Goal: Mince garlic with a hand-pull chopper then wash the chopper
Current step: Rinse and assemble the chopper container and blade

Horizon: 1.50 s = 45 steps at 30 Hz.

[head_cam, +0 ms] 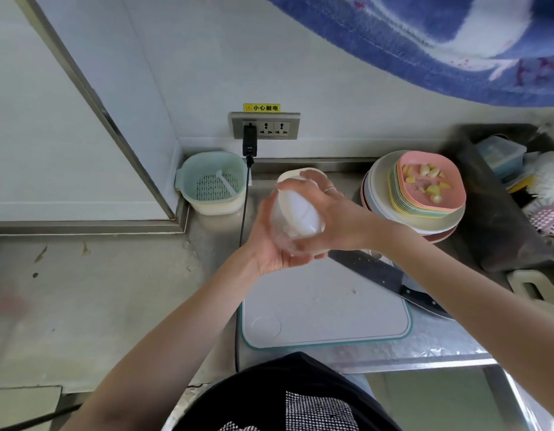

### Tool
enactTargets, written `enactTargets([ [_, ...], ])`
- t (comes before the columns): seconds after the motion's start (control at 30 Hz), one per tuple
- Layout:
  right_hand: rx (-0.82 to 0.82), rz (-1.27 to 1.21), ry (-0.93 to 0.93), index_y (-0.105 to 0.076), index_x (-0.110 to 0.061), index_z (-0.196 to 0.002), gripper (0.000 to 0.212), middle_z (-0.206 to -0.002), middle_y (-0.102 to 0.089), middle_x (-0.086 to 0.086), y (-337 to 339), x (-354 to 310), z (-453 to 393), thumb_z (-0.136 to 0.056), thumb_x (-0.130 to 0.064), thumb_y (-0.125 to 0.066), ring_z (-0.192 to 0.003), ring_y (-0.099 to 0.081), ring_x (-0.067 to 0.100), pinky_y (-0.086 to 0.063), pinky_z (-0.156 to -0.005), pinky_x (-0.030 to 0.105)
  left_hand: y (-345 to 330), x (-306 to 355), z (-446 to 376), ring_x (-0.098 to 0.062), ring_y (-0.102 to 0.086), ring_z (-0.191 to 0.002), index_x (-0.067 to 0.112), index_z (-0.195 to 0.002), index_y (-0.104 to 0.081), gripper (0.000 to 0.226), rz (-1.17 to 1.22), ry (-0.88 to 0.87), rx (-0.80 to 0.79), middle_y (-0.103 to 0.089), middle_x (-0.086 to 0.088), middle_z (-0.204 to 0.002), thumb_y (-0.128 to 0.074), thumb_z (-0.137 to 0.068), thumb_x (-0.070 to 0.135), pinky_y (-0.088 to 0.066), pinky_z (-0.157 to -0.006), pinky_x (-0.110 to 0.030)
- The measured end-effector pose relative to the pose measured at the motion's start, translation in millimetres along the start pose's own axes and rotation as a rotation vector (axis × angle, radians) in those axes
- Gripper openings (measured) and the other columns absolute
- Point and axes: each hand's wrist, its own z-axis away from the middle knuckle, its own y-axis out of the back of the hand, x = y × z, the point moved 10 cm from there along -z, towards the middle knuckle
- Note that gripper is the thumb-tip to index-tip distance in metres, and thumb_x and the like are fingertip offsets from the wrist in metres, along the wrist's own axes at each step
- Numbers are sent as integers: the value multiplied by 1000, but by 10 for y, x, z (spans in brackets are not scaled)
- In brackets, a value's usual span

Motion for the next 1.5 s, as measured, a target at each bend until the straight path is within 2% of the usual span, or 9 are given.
enactTargets([
  [0.13, 88, -77, -82, -20, -59, -133, 82, -145, -20, -2, 59, 158, -60, -70, -58, -72, -132, -29, 27, -39, -100, 42, 51, 84, -91, -35, -68, -89, 13, -131, -53, 84, -21, -187, 71, -69, -13, -106, -33, -81, 77, -59, -63, -41],
  [0.27, 161, -193, -350, -17, -52, -137, 77, -138, -34, 11, 75, 425, -98, -71, -80, -45, -116, -44, 36, -43, -90, 42, 51, 165, -88, -30, -66, -106, 15, -135, -49, 80, -140, -349, 82, -65, -13, -121, -46, -78, 71, -58, -78, -46],
  [0.37, 14, -428, -545, -23, -51, -133, 85, -135, -39, 6, -67, 601, -52, -60, -89, -44, -111, -50, 41, -56, -68, 52, 60, 164, -93, -29, -61, -116, 22, -142, -37, 91, -217, -385, 75, -57, -13, -133, -65, -70, 69, -54, -85, -49],
  [0.63, -430, -455, -560, -16, -44, -139, 103, -133, -49, 18, -139, 576, 120, -55, -70, -68, -94, -68, 37, -58, -70, 49, -38, 46, -108, -21, -66, -106, 20, -137, -46, 84, -238, -338, -15, -66, -6, -120, -59, -68, 66, -56, -81, -43],
  [0.9, -325, -450, -762, -34, -30, -131, 87, -128, -46, 14, -295, 695, 149, -63, -77, -63, -93, -61, 38, -59, -63, 45, 31, -97, -124, -28, -64, -110, 23, -134, -49, 73, -131, -360, -24, -69, -1, -114, -53, -75, 66, -53, -85, -56],
  [1.2, -222, -826, -598, -31, -48, -132, 82, -132, -45, 8, -470, 803, 47, -65, -58, -75, -109, -57, 38, -56, -77, 54, 229, 66, -192, -28, -54, -123, 32, -142, -33, 86, -345, -351, 10, -50, -6, -139, -74, -70, 57, -49, -91, -57],
  [1.3, -23, -550, -550, -19, -58, -132, 86, -130, -40, 4, -329, 854, 14, -67, -60, -74, -111, -51, 31, -57, -76, 44, 397, 155, -146, -18, -55, -117, 41, -129, -48, 60, -376, -205, 38, -57, 9, -126, -66, -72, 40, -45, -94, -58],
  [1.37, 53, -147, -465, -5, -59, -137, 103, -138, -23, 5, -234, 779, 6, -63, -58, -76, -124, -34, 35, -46, -92, 45, 413, 112, -95, -29, -58, -109, 29, -122, -59, 49, -241, -74, -66, -62, 0, -118, -59, -75, 41, -45, -93, -59],
  [1.5, 110, 333, -228, 11, -54, -140, 125, -153, -10, 0, -301, 468, -21, -54, -58, -80, -129, -22, 35, -32, -101, 53, 512, -5, -123, -34, -65, -106, 18, -129, -54, 80, -322, -17, 100, -65, -11, -120, -77, -63, 56, -52, -88, -55],
])
